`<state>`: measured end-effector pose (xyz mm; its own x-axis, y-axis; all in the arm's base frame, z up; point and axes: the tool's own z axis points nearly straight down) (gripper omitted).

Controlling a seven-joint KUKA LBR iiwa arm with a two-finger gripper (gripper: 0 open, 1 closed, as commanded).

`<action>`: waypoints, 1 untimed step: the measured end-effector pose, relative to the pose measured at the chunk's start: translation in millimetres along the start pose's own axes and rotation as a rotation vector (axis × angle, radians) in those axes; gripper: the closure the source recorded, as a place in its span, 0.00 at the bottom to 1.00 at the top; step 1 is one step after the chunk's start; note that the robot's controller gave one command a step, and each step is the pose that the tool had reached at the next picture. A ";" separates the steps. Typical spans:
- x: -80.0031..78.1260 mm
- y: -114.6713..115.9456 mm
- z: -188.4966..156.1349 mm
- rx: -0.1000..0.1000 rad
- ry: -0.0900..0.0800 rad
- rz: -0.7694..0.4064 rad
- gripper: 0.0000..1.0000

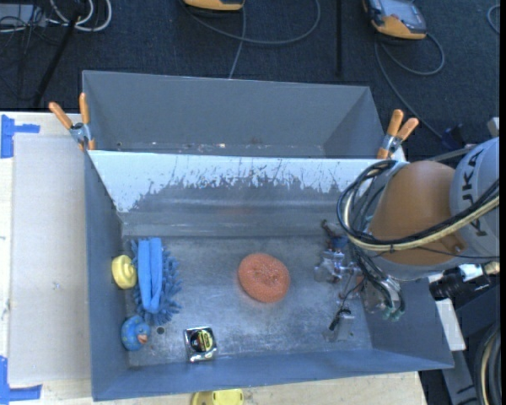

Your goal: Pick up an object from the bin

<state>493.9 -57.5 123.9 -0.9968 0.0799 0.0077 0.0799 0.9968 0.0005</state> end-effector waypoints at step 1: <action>-9.4 45.8 6.0 0.002 -0.015 -0.134 0.00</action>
Offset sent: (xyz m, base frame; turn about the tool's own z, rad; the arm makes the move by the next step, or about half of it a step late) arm 0.0269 0.0487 -0.0539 0.0350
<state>506.8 -12.6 117.9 -0.9985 -0.0536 -0.0071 -0.0536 0.9986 -0.0013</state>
